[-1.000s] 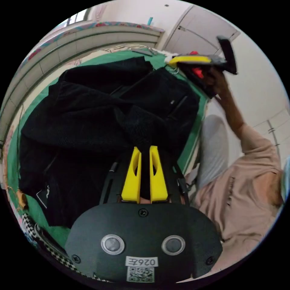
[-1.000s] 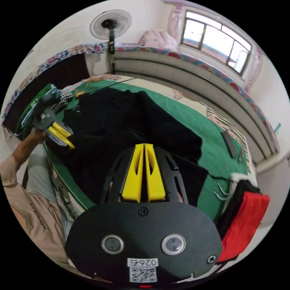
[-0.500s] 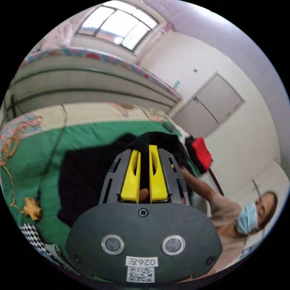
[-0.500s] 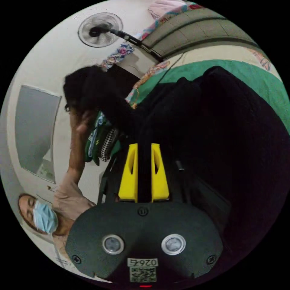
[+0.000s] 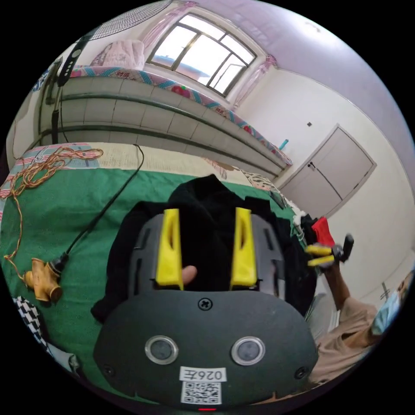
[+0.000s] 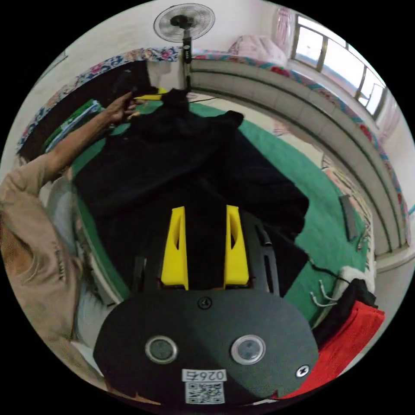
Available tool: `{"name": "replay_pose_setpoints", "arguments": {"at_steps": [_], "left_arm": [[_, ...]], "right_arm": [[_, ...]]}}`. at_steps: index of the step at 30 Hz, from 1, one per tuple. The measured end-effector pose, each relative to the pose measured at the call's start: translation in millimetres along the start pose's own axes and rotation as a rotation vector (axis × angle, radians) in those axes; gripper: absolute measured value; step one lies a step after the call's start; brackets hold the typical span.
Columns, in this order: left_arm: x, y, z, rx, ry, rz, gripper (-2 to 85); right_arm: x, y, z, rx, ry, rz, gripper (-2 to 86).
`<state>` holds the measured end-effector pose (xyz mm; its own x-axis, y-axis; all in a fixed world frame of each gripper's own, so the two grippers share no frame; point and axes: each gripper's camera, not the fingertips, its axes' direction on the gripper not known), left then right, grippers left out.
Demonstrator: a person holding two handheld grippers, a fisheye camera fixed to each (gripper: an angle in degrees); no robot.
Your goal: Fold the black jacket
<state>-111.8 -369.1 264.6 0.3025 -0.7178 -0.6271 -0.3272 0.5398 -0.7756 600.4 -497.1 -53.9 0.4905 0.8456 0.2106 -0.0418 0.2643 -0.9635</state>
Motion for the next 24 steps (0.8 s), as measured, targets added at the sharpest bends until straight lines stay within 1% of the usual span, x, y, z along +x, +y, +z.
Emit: {"name": "replay_pose_setpoints", "arguments": {"at_steps": [1, 2, 3, 4, 5, 6, 7, 8, 9, 10, 11, 12, 13, 14, 15, 16, 17, 18, 19, 20, 21, 22, 23, 24], "left_arm": [[1.5, 11.1, 3.7, -0.047, -0.038, -0.008, 40.7], [3.2, 15.5, 8.6, -0.088, -0.064, 0.000, 40.9], [8.0, 22.3, 25.7, -0.195, -0.098, 0.051, 33.8], [12.2, 25.0, 52.6, -0.358, -0.124, 0.101, 19.2], [14.0, 24.3, 65.2, -0.422, -0.139, 0.116, 16.1], [20.4, 15.7, 75.3, -0.435, -0.181, 0.167, 9.8], [23.3, -6.1, 75.4, -0.410, -0.115, 0.187, 7.0], [21.7, -20.0, 74.2, -0.386, -0.077, 0.166, 5.5], [17.7, -50.2, 67.3, -0.296, -0.009, 0.116, 5.8], [15.5, -77.9, 51.2, -0.122, 0.026, 0.071, 7.1], [14.4, -89.7, 42.6, -0.040, 0.025, 0.037, 8.2], [12.3, -109.0, 31.6, 0.050, 0.028, -0.032, 11.4], [11.9, -123.0, 30.0, 0.027, 0.050, -0.054, 15.4], [13.3, -126.8, 30.5, -0.004, 0.045, -0.042, 15.7], [17.9, -127.6, 31.1, -0.070, -0.017, 0.000, 16.4], [21.5, -120.5, 32.4, -0.157, -0.107, 0.050, 16.4], [22.5, -114.3, 33.6, -0.209, -0.151, 0.078, 16.3], [22.1, -97.4, 35.0, -0.305, -0.250, 0.128, 16.0], [18.5, -74.3, 34.9, -0.401, -0.351, 0.171, 14.6], [15.7, -61.8, 33.3, -0.439, -0.394, 0.183, 13.3], [8.9, -35.8, 25.9, -0.483, -0.448, 0.187, 10.4], [3.4, -9.8, 13.5, -0.500, -0.422, 0.178, 6.9], [1.7, 2.6, 5.7, -0.498, -0.376, 0.168, 5.3], [0.8, 25.2, -12.7, -0.459, -0.226, 0.144, 2.0]], "right_arm": [[12.0, -13.5, 12.2, -0.005, 0.092, 0.010, 14.6], [22.9, -28.2, 31.7, -0.047, 0.158, 0.021, 16.7], [27.7, -35.6, 43.4, -0.079, 0.169, 0.023, 17.2], [35.9, -49.3, 70.3, -0.186, 0.146, 0.022, 17.0], [41.0, -60.2, 92.0, -0.302, 0.139, 0.026, 15.5], [40.5, -65.5, 93.0, -0.319, 0.153, 0.014, 12.3], [37.9, -75.3, 84.5, -0.352, 0.210, -0.018, 5.9], [37.5, -84.1, 66.7, -0.323, 0.335, -0.040, 4.5], [41.1, -88.8, 56.2, -0.302, 0.394, -0.032, 3.9], [56.2, -99.8, 31.8, -0.231, 0.489, 0.014, 3.7], [82.1, -110.2, 7.3, -0.134, 0.511, 0.099, 3.7], [97.9, -114.6, -3.3, -0.097, 0.506, 0.153, 3.9], [129.5, -121.3, -16.9, -0.071, 0.499, 0.248, 4.8], [161.2, -123.8, -22.2, -0.109, 0.510, 0.364, 6.2], [173.7, -122.5, -23.9, -0.124, 0.515, 0.407, 6.7], [190.4, -114.7, -27.7, -0.136, 0.495, 0.459, 7.6], [197.7, -101.4, -33.0, -0.108, 0.431, 0.484, 7.7], [198.2, -93.0, -35.4, -0.085, 0.382, 0.481, 7.7], [195.0, -73.9, -38.8, -0.038, 0.269, 0.461, 5.6], [188.5, -51.2, -40.2, -0.005, 0.149, 0.431, 3.3], [184.6, -39.2, -40.4, 0.007, 0.094, 0.418, 2.1], [175.7, -15.9, -40.4, 0.029, -0.007, 0.385, 0.7], [168.8, 4.3, -38.9, 0.029, -0.080, 0.372, 0.3], [165.7, 12.5, -38.2, 0.031, -0.110, 0.366, 0.5]]}}
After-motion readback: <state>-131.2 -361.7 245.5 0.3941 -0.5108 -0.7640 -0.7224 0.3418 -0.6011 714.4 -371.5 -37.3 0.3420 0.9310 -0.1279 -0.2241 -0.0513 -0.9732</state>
